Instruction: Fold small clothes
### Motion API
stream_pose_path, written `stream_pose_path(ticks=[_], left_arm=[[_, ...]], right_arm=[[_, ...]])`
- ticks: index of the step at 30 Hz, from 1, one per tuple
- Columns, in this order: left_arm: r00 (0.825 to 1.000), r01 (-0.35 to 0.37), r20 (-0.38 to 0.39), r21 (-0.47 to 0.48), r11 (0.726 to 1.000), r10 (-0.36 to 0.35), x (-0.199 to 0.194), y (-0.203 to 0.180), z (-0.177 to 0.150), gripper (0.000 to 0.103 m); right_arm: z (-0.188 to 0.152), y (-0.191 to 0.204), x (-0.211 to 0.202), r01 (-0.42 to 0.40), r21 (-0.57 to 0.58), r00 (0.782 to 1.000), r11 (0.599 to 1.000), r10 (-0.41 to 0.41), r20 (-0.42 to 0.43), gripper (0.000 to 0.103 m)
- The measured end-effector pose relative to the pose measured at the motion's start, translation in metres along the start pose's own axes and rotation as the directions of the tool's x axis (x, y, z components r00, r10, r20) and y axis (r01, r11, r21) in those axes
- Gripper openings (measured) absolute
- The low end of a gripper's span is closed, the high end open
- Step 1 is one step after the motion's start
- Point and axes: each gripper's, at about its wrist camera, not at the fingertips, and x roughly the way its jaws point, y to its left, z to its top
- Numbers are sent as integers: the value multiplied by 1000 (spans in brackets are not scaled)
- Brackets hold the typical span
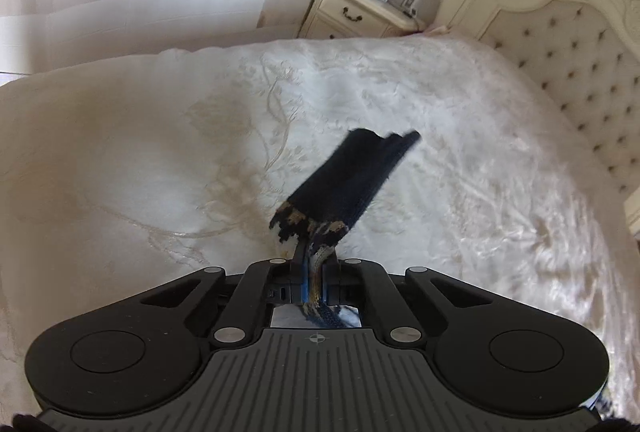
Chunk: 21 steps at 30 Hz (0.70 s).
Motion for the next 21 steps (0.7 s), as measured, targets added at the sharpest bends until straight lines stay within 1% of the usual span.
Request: stream_pose_path(ticks=[3,5,8,11,15,19,20,21], left_arm=[[997,52,55,32,998,-54,-24,-17,5,5],[991,94,93,72,993,-101,-42,-37,9,5],[975,153,138,157,976,-175,-66,-76,11,5],[951,219,164,246,944,-263,-86,-123,7,5],[911,307,154,367,878,-383,-103,-191,-11,5],[874,392,83,464,794,-479,-104,-255,-45,5],[867,407,61,487,773,-495,-103,-270,-57,5],[862,419,42,499,759,-504,-100,-281,-70,5]], right_arm=[[0,-4,-1,-13,-9,1000,1000,13,0,101],[1,-9,-3,-24,-11,1000,1000,24,2,101],[1,-19,-7,-40,-9,999,999,40,8,101],[0,-33,-14,-52,-2,998,999,52,17,101],[-2,-57,-26,-64,22,998,998,63,29,101],[-2,-83,-40,-69,33,996,997,68,50,101],[-2,-91,-44,-71,37,996,997,69,56,101],[-2,-97,-47,-72,40,996,997,70,60,101]])
